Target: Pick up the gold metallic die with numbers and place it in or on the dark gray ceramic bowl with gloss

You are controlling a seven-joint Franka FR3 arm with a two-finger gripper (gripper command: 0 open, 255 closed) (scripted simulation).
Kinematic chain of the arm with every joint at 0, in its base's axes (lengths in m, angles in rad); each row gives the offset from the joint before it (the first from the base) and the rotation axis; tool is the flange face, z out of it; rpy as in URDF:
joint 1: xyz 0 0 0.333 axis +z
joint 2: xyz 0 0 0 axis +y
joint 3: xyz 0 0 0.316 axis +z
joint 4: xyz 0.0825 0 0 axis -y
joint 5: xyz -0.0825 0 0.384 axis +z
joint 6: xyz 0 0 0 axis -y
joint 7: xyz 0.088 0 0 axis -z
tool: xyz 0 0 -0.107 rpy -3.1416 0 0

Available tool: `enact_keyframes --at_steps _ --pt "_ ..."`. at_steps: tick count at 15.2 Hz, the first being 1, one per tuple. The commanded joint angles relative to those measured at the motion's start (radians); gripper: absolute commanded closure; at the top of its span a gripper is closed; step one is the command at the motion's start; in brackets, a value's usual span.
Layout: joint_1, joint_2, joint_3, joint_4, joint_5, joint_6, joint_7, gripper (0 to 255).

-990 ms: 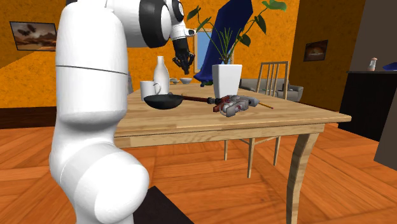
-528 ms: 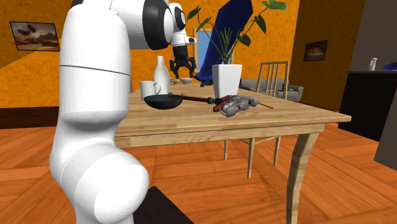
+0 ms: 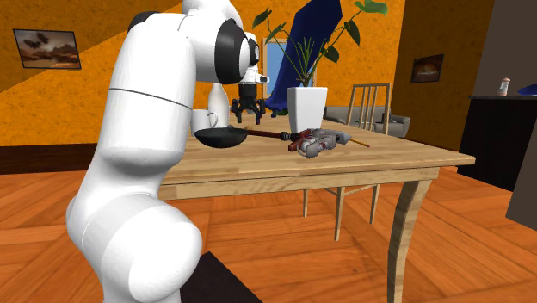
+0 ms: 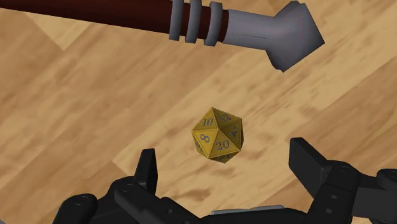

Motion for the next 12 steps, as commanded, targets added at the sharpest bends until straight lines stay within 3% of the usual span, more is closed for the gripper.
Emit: enact_keyframes --at_steps 1,5,12 --pt "-0.005 -0.005 0.000 -0.036 0.005 0.031 0.000 0" --pt "-0.013 -0.012 -0.001 -0.095 0.008 0.082 0.001 0" --pt "-0.013 -0.012 -0.001 -0.095 0.008 0.082 0.001 0"
